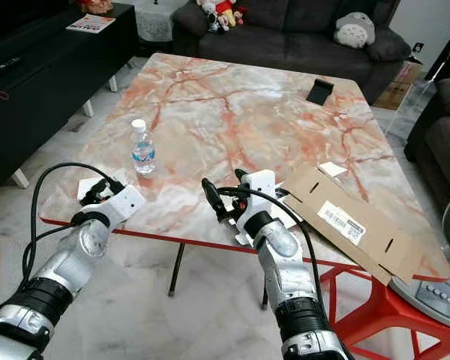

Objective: Picking trash to rubbish bin

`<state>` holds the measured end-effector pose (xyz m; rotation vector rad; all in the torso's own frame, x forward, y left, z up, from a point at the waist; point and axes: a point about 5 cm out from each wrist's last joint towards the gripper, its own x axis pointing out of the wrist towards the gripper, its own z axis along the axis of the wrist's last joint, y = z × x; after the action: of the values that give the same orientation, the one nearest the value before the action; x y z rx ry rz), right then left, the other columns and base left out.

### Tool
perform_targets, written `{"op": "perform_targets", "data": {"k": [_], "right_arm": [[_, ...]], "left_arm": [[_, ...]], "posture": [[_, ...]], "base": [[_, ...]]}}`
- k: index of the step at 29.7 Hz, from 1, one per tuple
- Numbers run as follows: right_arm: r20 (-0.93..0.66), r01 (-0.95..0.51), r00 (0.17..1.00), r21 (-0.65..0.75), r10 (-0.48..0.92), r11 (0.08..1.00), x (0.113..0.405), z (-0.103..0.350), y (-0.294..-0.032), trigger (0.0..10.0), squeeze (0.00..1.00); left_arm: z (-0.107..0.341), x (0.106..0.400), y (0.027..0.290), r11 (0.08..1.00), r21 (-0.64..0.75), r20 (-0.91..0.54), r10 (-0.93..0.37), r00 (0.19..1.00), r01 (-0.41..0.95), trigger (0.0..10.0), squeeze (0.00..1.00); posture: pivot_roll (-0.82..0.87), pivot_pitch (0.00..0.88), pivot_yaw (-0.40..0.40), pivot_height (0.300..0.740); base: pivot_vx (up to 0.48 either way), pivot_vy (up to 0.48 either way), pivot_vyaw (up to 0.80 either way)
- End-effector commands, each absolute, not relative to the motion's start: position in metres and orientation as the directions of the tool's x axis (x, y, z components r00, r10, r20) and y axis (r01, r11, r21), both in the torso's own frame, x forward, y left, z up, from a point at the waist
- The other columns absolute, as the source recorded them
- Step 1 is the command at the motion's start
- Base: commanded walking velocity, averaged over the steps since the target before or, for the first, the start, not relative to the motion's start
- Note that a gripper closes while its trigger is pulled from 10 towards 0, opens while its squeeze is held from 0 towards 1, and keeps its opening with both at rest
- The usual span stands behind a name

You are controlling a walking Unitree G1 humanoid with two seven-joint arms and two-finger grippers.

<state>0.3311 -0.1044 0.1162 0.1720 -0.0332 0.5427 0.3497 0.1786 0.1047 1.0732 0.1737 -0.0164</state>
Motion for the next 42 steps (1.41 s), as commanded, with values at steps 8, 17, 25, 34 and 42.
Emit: {"op": "perform_targets", "data": {"k": [8,17,25,34,42], "right_arm": [[0.084,-0.511,0.859,0.150,0.504,0.846,0.331,0.119,-0.108,10.0,0.00],[0.084,-0.509,0.860,0.149,0.503,0.847,0.332,0.120,-0.108,10.0,0.00],[0.086,-0.508,0.861,0.149,0.501,0.848,0.333,0.120,-0.107,10.0,0.00],[0.085,-0.503,0.865,0.152,0.495,0.851,0.334,0.119,-0.108,10.0,0.00],[0.102,-0.493,0.870,0.162,0.483,0.855,0.335,0.120,-0.107,10.0,0.00]], "left_arm": [[0.104,0.352,0.174,0.471,0.876,-0.160,0.073,0.984,0.107,0.0,0.00],[0.103,0.353,0.172,0.475,0.873,-0.161,0.073,0.984,0.108,0.0,0.00],[0.103,0.353,0.173,0.471,0.878,-0.145,0.083,0.986,0.089,0.0,0.00],[0.108,0.350,0.177,0.472,0.882,-0.055,0.114,0.992,-0.005,0.0,0.00],[0.121,0.338,0.174,0.640,0.734,0.124,0.202,0.972,-0.227,4.9,0.00]], "posture": [[-0.02,0.071,-0.114,0.740],[-0.02,0.065,-0.116,0.740],[-0.02,0.061,-0.114,0.740],[-0.01,0.055,-0.112,0.740],[-0.01,0.046,-0.102,0.740]], "base": [[0.000,0.000,0.00],[0.000,0.000,0.00],[0.000,0.000,0.00],[0.000,0.000,0.00],[0.000,0.000,0.00]]}}
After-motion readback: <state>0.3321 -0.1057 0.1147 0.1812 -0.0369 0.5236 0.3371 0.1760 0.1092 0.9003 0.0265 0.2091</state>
